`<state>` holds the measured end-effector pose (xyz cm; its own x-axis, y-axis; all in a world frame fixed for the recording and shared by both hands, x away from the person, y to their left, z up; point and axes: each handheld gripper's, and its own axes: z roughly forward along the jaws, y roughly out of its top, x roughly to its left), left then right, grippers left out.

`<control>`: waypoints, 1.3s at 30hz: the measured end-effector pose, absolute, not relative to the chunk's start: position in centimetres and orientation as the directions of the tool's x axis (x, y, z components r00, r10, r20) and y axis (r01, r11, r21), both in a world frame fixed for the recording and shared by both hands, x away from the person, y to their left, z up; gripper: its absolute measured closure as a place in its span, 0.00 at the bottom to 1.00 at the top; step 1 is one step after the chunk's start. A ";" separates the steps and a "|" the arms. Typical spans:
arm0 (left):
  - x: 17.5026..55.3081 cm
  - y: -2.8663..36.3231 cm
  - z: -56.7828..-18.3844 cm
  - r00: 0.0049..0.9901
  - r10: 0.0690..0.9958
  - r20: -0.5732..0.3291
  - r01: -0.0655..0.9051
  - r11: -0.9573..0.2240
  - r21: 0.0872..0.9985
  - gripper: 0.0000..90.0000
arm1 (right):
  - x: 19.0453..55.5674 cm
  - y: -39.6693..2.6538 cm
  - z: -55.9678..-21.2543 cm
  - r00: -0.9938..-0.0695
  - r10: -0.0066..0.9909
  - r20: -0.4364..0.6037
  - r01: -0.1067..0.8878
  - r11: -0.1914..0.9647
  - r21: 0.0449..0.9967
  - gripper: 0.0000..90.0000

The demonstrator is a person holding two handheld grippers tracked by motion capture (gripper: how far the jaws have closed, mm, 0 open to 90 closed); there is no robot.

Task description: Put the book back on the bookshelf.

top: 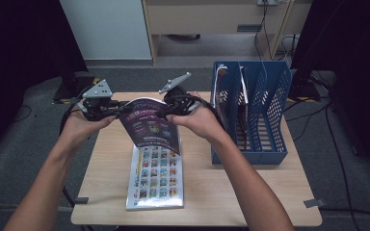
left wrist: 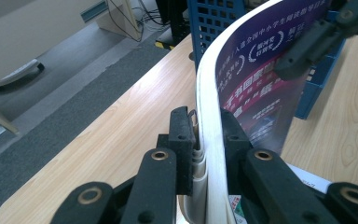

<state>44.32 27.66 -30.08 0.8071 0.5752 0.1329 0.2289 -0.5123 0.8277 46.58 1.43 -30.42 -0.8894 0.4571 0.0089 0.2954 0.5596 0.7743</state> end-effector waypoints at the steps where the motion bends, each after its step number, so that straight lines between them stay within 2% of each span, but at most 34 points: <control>1: 44.3 27.5 -30.1 0.812 0.568 0.136 0.224 -0.517 0.826 0.87 | 46.7 1.4 -30.3 -0.890 0.457 0.012 0.294 0.552 0.780 0.80; 12: 44.7 26.7 -30.1 0.813 0.567 0.130 0.228 -0.517 0.825 0.87 | 47.2 0.8 -30.7 -0.889 0.457 -0.008 0.293 0.582 0.759 0.90; 22: 44.8 26.6 -30.1 0.814 0.567 0.128 0.229 -0.515 0.826 0.87 | 47.6 0.9 -30.8 -0.887 0.463 -0.003 0.306 0.592 0.746 0.92; 25: 44.7 26.6 -30.2 0.806 0.574 0.143 0.221 -0.516 0.828 0.84 | 47.6 0.9 -30.7 -0.883 0.469 0.002 0.316 0.592 0.742 0.92; 27: 44.7 26.8 -30.1 0.768 0.617 0.171 0.211 -0.496 0.842 0.72 | 47.5 0.9 -30.7 -0.877 0.480 0.000 0.323 0.590 0.740 0.92; 30: 44.9 27.5 -30.4 0.738 0.654 0.164 0.212 -0.456 0.864 0.42 | 47.4 0.6 -30.6 -0.874 0.485 0.033 0.344 0.569 0.747 0.92; 31: 44.9 27.8 -30.5 0.732 0.661 0.162 0.220 -0.456 0.862 0.36 | 47.4 0.6 -30.6 -0.876 0.482 0.037 0.343 0.567 0.749 0.92; 34: 44.9 28.0 -30.9 0.720 0.680 0.139 0.241 -0.432 0.869 0.20 | 47.3 0.5 -30.4 -0.884 0.467 0.033 0.329 0.569 0.754 0.92; 35: 44.9 28.2 -31.1 0.715 0.688 0.120 0.254 -0.416 0.873 0.20 | 47.3 0.5 -30.4 -0.884 0.467 0.033 0.329 0.569 0.754 0.92; 38: 44.5 28.6 -31.7 0.693 0.712 0.115 0.266 -0.399 0.877 0.08 | 47.2 0.1 -30.0 -0.882 0.471 0.033 0.329 0.563 0.758 0.92; 39: 44.3 28.7 -32.0 0.692 0.715 0.101 0.272 -0.387 0.881 0.07 | 47.2 0.0 -29.9 -0.881 0.472 0.028 0.326 0.564 0.759 0.92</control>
<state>44.34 28.69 -32.01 0.6919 0.7149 0.1007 0.2718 -0.3872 0.8811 47.16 -0.02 -29.94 -0.8809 0.4724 0.0278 0.3263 0.5638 0.7587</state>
